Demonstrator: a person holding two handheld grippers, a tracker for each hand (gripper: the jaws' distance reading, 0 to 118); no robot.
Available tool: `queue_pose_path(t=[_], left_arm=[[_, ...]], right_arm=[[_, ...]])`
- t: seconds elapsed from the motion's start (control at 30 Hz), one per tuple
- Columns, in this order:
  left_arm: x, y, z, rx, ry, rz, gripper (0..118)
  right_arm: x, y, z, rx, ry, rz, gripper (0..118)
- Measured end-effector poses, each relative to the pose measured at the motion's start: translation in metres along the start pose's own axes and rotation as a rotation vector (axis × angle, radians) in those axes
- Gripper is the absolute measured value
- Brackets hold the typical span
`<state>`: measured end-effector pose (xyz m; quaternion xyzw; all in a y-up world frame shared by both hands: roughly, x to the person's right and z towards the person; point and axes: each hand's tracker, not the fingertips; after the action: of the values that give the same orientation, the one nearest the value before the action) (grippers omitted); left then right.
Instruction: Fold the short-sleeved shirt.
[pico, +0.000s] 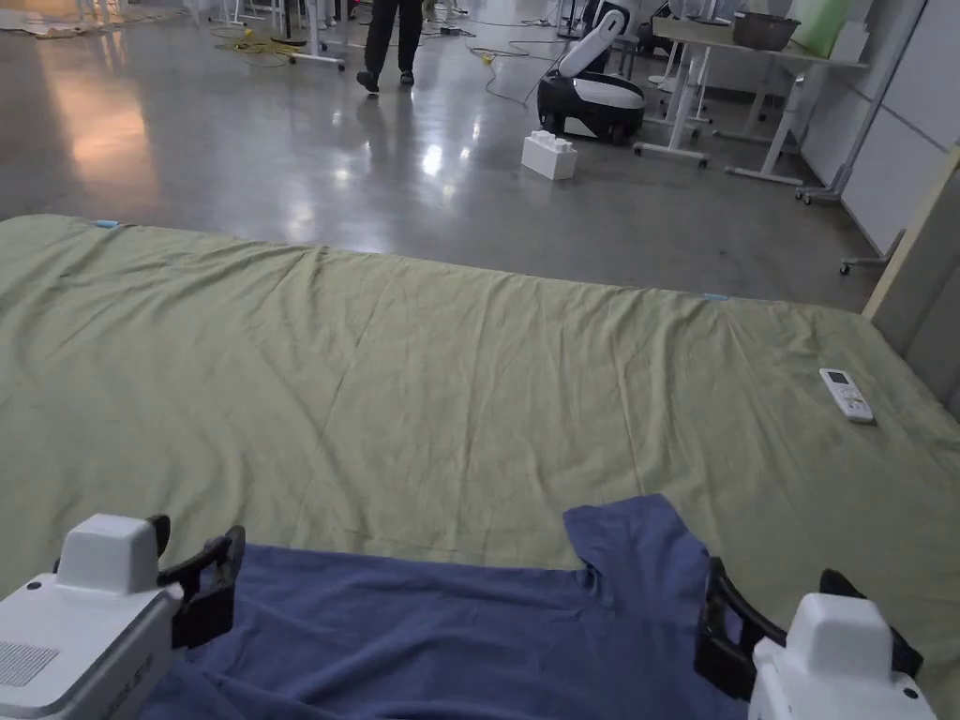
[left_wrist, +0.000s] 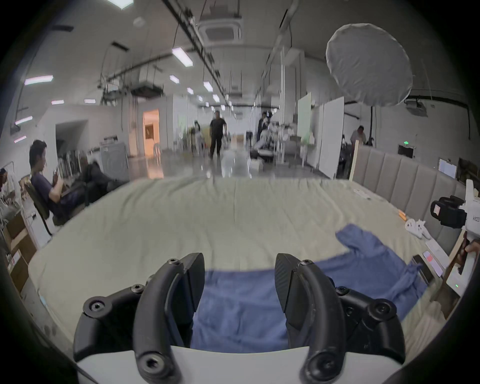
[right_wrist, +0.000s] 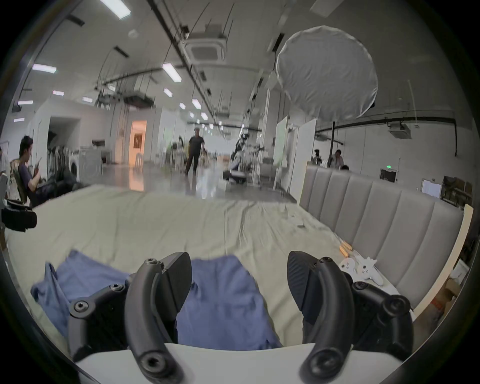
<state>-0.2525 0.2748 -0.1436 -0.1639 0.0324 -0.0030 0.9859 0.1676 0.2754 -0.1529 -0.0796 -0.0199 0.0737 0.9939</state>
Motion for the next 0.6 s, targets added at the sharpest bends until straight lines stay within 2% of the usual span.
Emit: queue_pose_path(t=[0.07, 0.1, 0.13, 0.2, 0.23, 0.4, 0.43, 0.47, 0.6], left_arm=[[0.012, 0.008, 0.004, 0.053, 0.019, -0.015, 32], [0.016, 0.01, 0.005, 0.076, 0.027, -0.025, 23], [0.021, 0.012, 0.007, 0.1, 0.035, -0.038, 19], [0.027, 0.014, 0.01, 0.122, 0.05, -0.04, 7], [0.027, 0.015, 0.011, 0.135, 0.043, -0.031, 7], [0.03, 0.016, 0.017, 0.169, 0.098, -0.028, 4], [0.026, 0.017, 0.018, 0.164, 0.096, -0.02, 1], [0.023, 0.016, 0.019, 0.164, 0.099, -0.004, 1], [0.004, 0.014, 0.012, 0.135, 0.129, 0.029, 1]], right_arm=[[-0.008, 0.008, -0.004, 0.054, 0.001, 0.011, 77], [-0.011, 0.009, -0.005, 0.045, 0.009, -0.003, 71], [-0.016, 0.012, -0.006, 0.064, 0.012, -0.003, 59], [-0.023, 0.015, -0.008, 0.087, 0.019, -0.006, 17], [-0.026, 0.017, -0.01, 0.103, 0.022, -0.001, 7], [-0.037, 0.021, -0.013, 0.129, 0.049, -0.025, 1], [-0.04, 0.026, -0.012, 0.187, 0.025, 0.041, 1], [-0.041, 0.023, -0.013, 0.148, 0.041, 0.012, 1], [-0.043, 0.023, -0.018, 0.138, 0.056, 0.008, 1]])
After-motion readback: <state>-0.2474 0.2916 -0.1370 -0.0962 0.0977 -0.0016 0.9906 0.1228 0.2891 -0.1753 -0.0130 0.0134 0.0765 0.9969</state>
